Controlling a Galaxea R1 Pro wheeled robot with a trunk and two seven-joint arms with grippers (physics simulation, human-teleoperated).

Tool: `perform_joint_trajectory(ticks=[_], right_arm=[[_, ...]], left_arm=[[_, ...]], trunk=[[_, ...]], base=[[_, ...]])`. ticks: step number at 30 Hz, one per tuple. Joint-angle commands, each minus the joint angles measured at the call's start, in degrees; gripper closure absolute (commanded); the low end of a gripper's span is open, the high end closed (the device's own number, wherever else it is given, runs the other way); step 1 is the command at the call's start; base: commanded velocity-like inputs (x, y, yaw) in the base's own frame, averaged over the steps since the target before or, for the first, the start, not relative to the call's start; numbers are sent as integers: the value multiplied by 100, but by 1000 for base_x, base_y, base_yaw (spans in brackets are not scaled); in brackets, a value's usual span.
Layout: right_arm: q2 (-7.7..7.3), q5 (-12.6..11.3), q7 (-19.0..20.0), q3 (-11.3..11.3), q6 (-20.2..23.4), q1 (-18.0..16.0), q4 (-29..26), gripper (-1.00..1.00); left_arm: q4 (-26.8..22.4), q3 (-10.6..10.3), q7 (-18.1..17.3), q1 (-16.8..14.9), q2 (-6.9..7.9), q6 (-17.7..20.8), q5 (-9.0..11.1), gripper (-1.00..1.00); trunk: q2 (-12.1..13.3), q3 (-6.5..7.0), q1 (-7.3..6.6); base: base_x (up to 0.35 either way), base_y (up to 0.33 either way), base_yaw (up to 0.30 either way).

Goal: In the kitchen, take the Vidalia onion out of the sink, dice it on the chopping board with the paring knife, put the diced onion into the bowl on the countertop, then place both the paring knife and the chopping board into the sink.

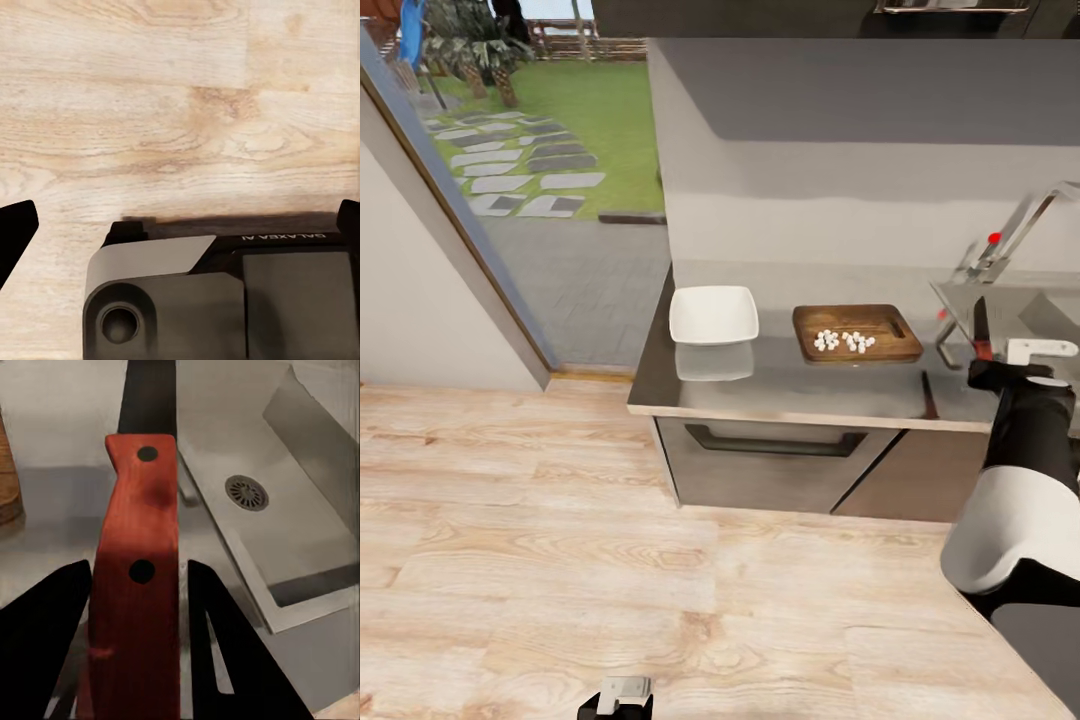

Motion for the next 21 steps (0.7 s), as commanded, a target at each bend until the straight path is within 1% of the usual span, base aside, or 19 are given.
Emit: perform_joint_trajectory(ticks=[1,3,4,6,8,13,16,17,18,21], right_arm=[[-44,30,153,-177,-73,-6,-8,100],[-131,1,388,-459,-170,-5,-11,100],[-166,-6,516,-561,-194,-4,-13,100],[-228,-8,718,-674,-219,-4,-17,100],[-263,-5,811,-705,-225,-5,-51,100],[-288,11,884,-702,-228,-6,-177,100],[-288,24,1051,-698,-228,-5,-229,100],[-287,41,1184,-696,-228,-5,-235,100],[-283,98,1415,-695,-228,-6,-243,100],[-283,350,1808,-699,-228,-6,-251,100]], left_arm=[[27,-17,31,-12,-4,-42,-10,-100],[27,-17,27,-12,-10,-42,-10,-100],[27,-17,26,-12,-14,-42,-10,-100],[26,-17,25,-12,-19,-42,-10,-100],[26,-17,25,-12,-21,-45,-10,-100],[27,-17,25,-12,-22,-43,-10,-100],[26,-17,25,-12,-22,-42,-10,-100],[26,-17,25,-12,-22,-44,-10,-100],[28,-17,25,-12,-22,-43,-10,-100],[30,-17,25,-12,-22,-43,-10,-100]], trunk=[[-8,-7,3],[-8,-7,3],[-8,-7,3],[-8,-7,3],[-8,-7,3],[-8,-7,3],[-8,-7,3],[-8,-7,3],[-8,-7,3],[-8,-7,3]], base=[[132,-150,0],[171,-186,0],[195,-207,0],[206,-217,0],[213,-224,0],[217,-227,0],[220,-229,0],[221,-229,0],[222,-229,0],[204,-243,0]])
